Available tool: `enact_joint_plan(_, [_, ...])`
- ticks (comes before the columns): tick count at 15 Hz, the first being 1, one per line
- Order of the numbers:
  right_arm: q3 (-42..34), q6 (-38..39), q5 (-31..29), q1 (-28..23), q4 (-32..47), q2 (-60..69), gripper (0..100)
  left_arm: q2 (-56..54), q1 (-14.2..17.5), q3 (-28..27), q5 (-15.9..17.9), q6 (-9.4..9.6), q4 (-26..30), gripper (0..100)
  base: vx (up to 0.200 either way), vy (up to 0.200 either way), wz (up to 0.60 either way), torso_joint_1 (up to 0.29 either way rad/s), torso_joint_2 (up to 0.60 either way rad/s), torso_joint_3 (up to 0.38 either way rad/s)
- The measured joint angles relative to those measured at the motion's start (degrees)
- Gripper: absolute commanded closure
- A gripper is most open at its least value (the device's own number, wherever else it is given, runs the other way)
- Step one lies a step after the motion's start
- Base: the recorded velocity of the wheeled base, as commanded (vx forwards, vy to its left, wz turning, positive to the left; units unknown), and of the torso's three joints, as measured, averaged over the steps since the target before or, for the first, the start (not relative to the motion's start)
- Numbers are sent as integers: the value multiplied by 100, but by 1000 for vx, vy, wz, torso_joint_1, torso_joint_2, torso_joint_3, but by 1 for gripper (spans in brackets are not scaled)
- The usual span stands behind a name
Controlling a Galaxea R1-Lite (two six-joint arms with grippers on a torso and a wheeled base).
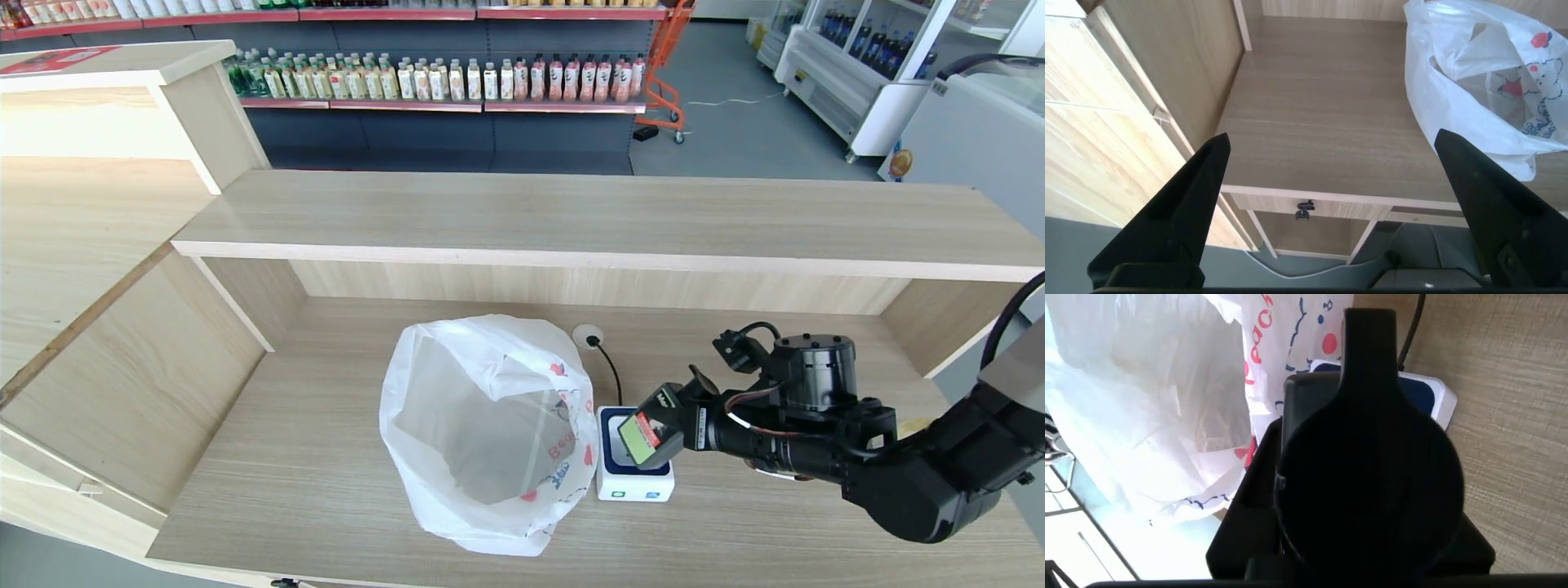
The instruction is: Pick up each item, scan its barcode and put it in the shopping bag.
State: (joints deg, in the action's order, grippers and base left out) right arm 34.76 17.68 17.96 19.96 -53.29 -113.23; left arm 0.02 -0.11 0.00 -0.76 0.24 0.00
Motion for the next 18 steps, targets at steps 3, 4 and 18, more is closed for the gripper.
enact_joint_plan(3, [116,0,2,157,-137,-223,100,0,-5,0,0,2,0,0,0,0,0,0,0,0])
enact_joint_plan(4, [135,-5,-1,190,-294,-312,100,0,-5,0,-2,2,0,0,0,0,0,0,0,0])
enact_joint_plan(18, [-100,28,-34,234,-424,282,100,0,-5,0,-2,-6,0,0,0,0,0,0,0,0])
